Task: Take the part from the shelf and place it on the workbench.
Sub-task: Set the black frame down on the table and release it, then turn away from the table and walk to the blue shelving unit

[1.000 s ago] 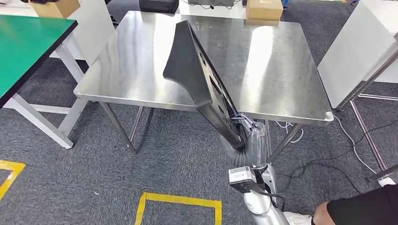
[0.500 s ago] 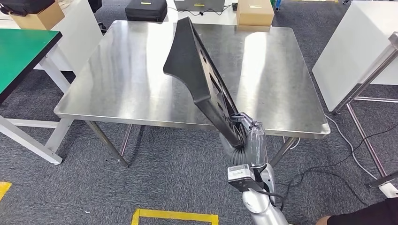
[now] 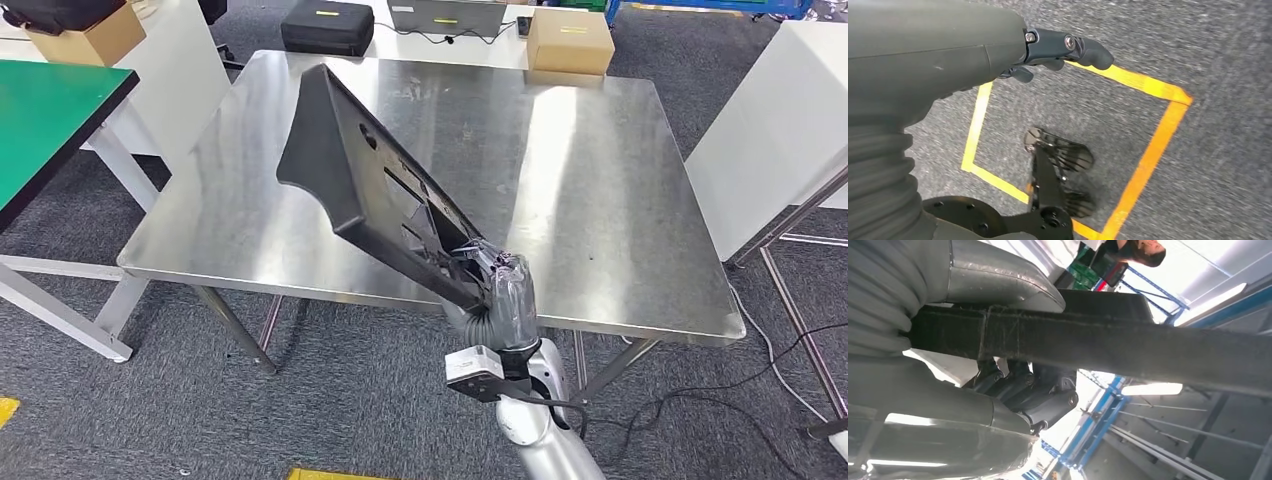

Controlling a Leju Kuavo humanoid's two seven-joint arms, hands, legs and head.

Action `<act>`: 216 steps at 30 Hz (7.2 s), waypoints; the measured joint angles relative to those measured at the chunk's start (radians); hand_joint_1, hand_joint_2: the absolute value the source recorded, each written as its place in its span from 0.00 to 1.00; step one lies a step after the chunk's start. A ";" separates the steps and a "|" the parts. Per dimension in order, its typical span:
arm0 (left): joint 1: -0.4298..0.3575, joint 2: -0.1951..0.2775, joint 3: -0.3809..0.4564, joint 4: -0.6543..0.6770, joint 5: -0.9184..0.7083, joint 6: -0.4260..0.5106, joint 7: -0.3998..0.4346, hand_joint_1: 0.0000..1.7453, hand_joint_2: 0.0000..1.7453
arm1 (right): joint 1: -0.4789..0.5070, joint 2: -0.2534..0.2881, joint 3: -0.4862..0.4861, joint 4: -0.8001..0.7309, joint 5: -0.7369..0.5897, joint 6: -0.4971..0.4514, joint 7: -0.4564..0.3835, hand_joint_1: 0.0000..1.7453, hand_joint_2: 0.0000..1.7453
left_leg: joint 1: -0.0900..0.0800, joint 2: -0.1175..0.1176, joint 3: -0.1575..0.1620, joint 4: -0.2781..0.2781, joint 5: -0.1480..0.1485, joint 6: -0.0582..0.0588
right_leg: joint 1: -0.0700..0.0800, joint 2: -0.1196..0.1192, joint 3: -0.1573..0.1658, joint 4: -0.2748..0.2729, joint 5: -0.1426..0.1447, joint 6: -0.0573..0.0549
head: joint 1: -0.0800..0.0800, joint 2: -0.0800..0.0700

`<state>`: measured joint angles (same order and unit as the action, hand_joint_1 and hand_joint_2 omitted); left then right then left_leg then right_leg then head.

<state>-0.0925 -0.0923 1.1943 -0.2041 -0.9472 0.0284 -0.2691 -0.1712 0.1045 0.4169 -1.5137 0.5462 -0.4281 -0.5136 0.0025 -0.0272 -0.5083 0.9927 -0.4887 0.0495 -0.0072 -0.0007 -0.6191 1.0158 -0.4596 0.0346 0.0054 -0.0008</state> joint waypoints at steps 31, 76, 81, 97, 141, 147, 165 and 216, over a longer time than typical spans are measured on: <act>-0.013 -0.008 -0.001 0.001 -0.057 0.002 -0.019 0.00 1.00 | -0.440 0.116 0.240 0.518 0.422 -0.044 0.245 0.89 1.00 | -0.013 0.004 -0.042 0.004 0.031 0.008 | 0.015 0.006 -0.027 -0.010 0.021 -0.008 | -0.002 0.000; -0.011 -0.009 -0.001 0.003 -0.108 0.053 -0.057 0.00 0.00 | -0.764 0.027 0.402 1.271 0.630 0.017 0.806 0.00 0.00 | -0.008 0.012 -0.020 -0.007 0.007 -0.007 | 0.014 0.018 0.001 -0.052 0.079 -0.042 | -0.008 0.000; -0.011 -0.009 -0.001 0.003 -0.111 0.053 -0.057 0.00 0.00 | -0.764 0.027 0.388 1.271 0.636 0.008 0.802 0.00 0.00 | -0.008 0.012 -0.020 -0.007 0.007 -0.007 | 0.014 0.018 0.001 -0.051 0.079 -0.042 | -0.008 0.000; -0.012 -0.009 0.004 0.004 -0.125 0.074 -0.044 0.00 0.00 | -0.720 0.169 -0.103 1.151 -0.141 0.231 -0.104 0.00 0.00 | -0.007 0.016 -0.020 -0.008 0.007 -0.007 | 0.015 0.019 0.002 -0.051 0.079 -0.042 | -0.008 0.000; -0.008 -0.014 0.046 0.005 -0.138 0.049 -0.104 0.00 0.00 | 0.226 0.172 -0.240 -0.465 -0.577 0.665 -0.185 0.00 0.00 | -0.010 0.022 -0.006 -0.017 0.005 0.011 | 0.011 0.024 0.007 -0.053 0.077 -0.031 | -0.008 0.000; -0.010 -0.019 0.045 0.005 -0.141 0.038 -0.106 0.00 0.00 | 0.234 0.140 -0.225 -0.482 -0.573 0.629 -0.185 0.00 0.00 | 0.003 0.059 0.019 -0.045 0.015 0.021 | -0.004 0.013 -0.149 0.243 -0.028 -0.023 | -0.002 0.000; -0.015 -0.023 0.042 0.005 -0.147 0.034 -0.104 0.00 0.00 | 0.239 0.113 -0.197 -0.498 -0.550 0.552 -0.185 0.00 0.00 | 0.025 0.030 -0.115 0.196 -0.067 -0.039 | -0.009 0.042 0.041 -0.031 0.034 -0.048 | -0.005 0.000; -0.018 -0.029 0.043 0.005 -0.136 0.034 -0.111 0.00 0.00 | 0.230 0.080 -0.183 -0.479 -0.571 0.526 -0.184 0.00 0.00 | 0.010 0.020 0.020 0.002 -0.015 -0.021 | -0.022 0.001 -0.007 -0.042 0.102 0.010 | -0.003 0.000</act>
<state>-0.1103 -0.1210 1.2369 -0.1987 -1.0830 0.0626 -0.3799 0.0592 0.1842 0.2334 -1.9931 -0.0247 0.0980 -0.6973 0.0124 -0.0076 -0.4880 0.9948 -0.5041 0.0284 -0.0290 0.0008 -0.6259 0.9734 -0.3572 0.0445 0.0020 -0.0008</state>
